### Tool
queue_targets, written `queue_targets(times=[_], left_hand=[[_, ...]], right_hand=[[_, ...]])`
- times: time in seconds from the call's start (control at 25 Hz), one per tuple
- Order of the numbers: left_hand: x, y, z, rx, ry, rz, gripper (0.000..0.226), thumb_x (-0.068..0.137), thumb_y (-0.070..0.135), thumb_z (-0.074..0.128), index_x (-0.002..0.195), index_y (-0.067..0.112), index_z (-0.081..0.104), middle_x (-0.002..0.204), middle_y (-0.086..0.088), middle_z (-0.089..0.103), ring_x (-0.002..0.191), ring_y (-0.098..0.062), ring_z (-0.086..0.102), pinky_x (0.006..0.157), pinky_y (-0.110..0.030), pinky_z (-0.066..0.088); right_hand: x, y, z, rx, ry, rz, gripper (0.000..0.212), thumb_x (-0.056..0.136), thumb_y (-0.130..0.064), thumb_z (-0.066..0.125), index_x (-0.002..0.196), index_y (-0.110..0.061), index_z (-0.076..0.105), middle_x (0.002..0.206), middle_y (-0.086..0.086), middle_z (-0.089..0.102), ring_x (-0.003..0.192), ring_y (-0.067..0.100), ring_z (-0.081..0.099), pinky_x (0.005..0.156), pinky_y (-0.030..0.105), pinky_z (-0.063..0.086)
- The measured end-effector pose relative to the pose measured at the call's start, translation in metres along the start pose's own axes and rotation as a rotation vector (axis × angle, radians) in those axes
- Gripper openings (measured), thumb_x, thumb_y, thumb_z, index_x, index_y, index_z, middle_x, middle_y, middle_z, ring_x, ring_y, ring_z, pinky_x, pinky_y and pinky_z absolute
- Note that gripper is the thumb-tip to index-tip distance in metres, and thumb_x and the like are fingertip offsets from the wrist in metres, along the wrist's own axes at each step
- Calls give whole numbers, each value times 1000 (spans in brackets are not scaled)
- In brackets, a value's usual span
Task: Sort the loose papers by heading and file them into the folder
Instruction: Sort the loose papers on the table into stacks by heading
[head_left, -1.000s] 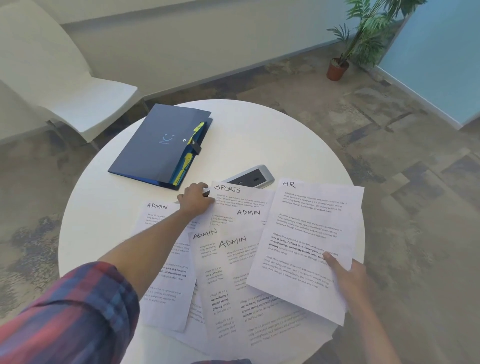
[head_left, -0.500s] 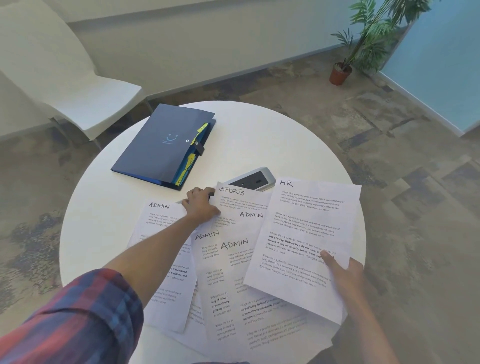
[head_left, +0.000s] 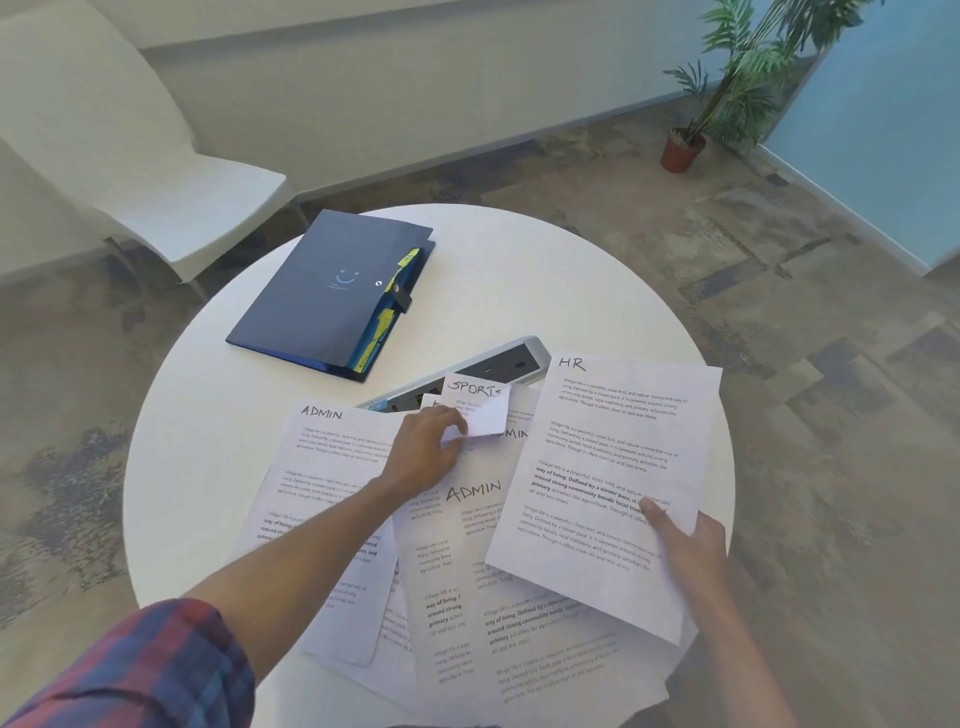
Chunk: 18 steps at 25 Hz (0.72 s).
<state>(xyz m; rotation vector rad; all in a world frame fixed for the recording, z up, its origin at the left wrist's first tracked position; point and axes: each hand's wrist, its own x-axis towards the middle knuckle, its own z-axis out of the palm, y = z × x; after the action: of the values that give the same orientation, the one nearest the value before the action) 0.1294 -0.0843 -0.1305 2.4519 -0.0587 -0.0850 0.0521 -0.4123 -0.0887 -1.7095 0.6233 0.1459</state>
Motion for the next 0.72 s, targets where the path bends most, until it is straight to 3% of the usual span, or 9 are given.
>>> queue_targets(times=[0.12,0.24,0.44,0.52,0.64,0.72], left_hand=[[-7,2,4,-69,-50,-44,13,91,25,64,95,17,74,130,4,62,118,-16,55,98,-36,45],[-11,3,9,-203,-23,-126,17,91,29,58,96,20,71,125,6,67,116,-14,58,99,-37,47],[-1,10,10,-413,28,-330,12,99,23,52,97,17,61,97,4,74,91,-15,66,75,-33,53],[10,10,7,-356,39,-392,15,99,16,50,110,17,59,97,-2,73,81,-16,65,62,-26,48],[27,3,2,-186,76,-490,28,95,15,56,123,16,59,110,-5,67,81,-11,60,68,-24,47],[35,0,-3,-29,72,-505,34,91,17,60,124,15,58,117,-6,60,97,-20,60,75,-31,49]], right_hand=[[1,0,0,-2,-9,2,27,91,-21,71,116,-11,71,105,1,75,98,25,70,90,40,54],[0,0,2,7,-14,-6,27,92,-20,71,117,-11,70,104,-2,74,97,22,70,87,37,53],[-4,0,7,25,-22,-4,24,91,-19,70,114,-11,71,98,-7,73,92,16,68,72,28,51],[-5,0,8,28,-28,-8,23,91,-19,70,114,-13,71,99,-7,73,90,13,68,70,27,51],[-5,1,9,26,-36,-14,22,91,-19,70,113,-13,71,99,-6,73,90,13,69,69,27,51],[-4,3,9,32,-35,-15,21,91,-19,71,112,-13,71,98,-6,73,91,14,69,70,27,52]])
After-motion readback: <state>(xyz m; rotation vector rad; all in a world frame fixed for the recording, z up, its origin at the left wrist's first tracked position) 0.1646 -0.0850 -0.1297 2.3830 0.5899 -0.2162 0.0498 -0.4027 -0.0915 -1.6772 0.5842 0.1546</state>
